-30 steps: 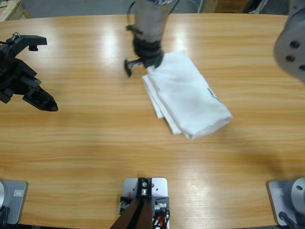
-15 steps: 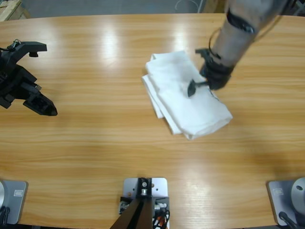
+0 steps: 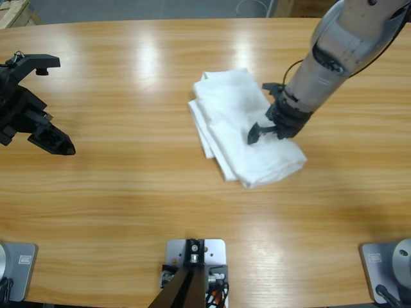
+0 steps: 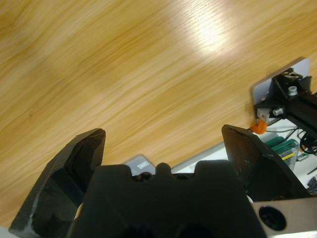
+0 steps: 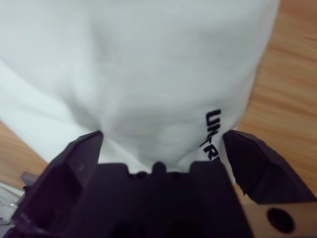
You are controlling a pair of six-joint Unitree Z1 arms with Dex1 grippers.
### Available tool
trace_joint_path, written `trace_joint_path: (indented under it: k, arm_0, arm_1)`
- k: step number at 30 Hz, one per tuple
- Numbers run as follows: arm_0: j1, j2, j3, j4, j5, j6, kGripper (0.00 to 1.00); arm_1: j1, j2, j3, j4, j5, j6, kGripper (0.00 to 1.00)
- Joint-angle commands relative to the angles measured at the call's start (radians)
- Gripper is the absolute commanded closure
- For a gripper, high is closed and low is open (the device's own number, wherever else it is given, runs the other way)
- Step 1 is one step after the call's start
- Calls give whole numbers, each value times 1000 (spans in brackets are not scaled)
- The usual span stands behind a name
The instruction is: Fold clothes
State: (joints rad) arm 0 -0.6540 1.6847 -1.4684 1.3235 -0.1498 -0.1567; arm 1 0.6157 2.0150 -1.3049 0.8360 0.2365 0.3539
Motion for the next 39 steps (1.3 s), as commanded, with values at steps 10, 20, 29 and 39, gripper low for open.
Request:
trace_joint_path:
  k: [10,20,29,39]
  arm_0:
    - [9,-33,37,-6,19,-3,82]
    - [14,-49,55,-5,19,-3,82]
    - [27,-46,60,-17,24,-4,82]
    - [14,-23,91,-198,-9,-30,82]
  arm_1:
    - [220,330,-508,210,34,63,27]
    - [319,646,-1230,624,53,57,27]
    - [149,367,-1061,699,-94,-10,27]
    - [-40,-373,-227,346,-86,-37,27]
